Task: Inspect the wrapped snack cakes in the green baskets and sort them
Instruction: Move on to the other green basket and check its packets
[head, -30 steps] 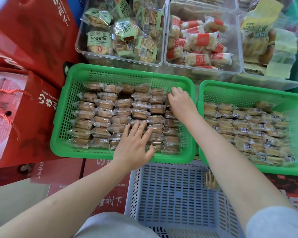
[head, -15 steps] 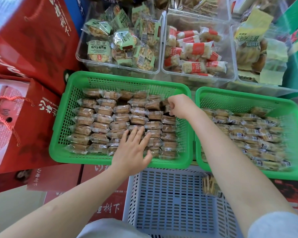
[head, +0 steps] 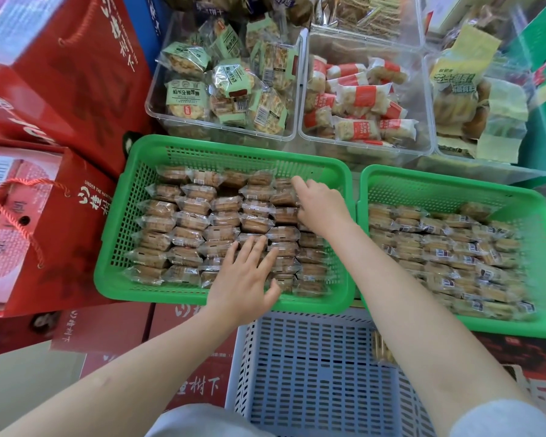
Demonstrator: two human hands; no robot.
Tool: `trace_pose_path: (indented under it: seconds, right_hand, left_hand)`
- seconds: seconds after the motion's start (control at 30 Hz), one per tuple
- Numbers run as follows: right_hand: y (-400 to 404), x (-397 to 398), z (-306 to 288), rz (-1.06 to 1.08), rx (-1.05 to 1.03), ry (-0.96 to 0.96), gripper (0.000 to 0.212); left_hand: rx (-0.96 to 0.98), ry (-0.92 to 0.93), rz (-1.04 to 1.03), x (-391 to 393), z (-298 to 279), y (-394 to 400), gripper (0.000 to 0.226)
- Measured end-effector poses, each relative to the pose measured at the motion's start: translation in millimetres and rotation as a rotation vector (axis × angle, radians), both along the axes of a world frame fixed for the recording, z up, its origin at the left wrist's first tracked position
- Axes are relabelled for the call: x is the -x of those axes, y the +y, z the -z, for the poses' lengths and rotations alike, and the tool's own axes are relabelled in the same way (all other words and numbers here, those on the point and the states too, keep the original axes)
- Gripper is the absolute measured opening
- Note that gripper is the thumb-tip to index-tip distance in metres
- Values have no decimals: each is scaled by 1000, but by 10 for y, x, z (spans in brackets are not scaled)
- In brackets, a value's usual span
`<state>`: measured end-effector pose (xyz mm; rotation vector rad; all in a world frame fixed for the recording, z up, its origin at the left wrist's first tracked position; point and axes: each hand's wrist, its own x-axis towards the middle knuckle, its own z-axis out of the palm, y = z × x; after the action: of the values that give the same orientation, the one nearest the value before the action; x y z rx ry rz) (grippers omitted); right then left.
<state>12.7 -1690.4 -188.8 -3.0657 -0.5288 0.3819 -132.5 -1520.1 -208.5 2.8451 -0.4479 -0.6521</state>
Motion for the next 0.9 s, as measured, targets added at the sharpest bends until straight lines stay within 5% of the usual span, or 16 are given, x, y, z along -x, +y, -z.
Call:
trace_pose_path:
  seconds: [0.2, 0.67, 0.9]
  right_hand:
    - [-13, 27, 84, 36, -204, 85, 54]
    - [90, 139, -144, -6, 205, -3, 35]
    - [10, 142, -288, 71, 32, 46, 40]
  left_hand:
    - [2, -12, -3, 7, 13, 2, 73]
    - [0, -3, -3, -2, -2, -6, 69]
    - [-8, -6, 4, 12, -24, -4, 68]
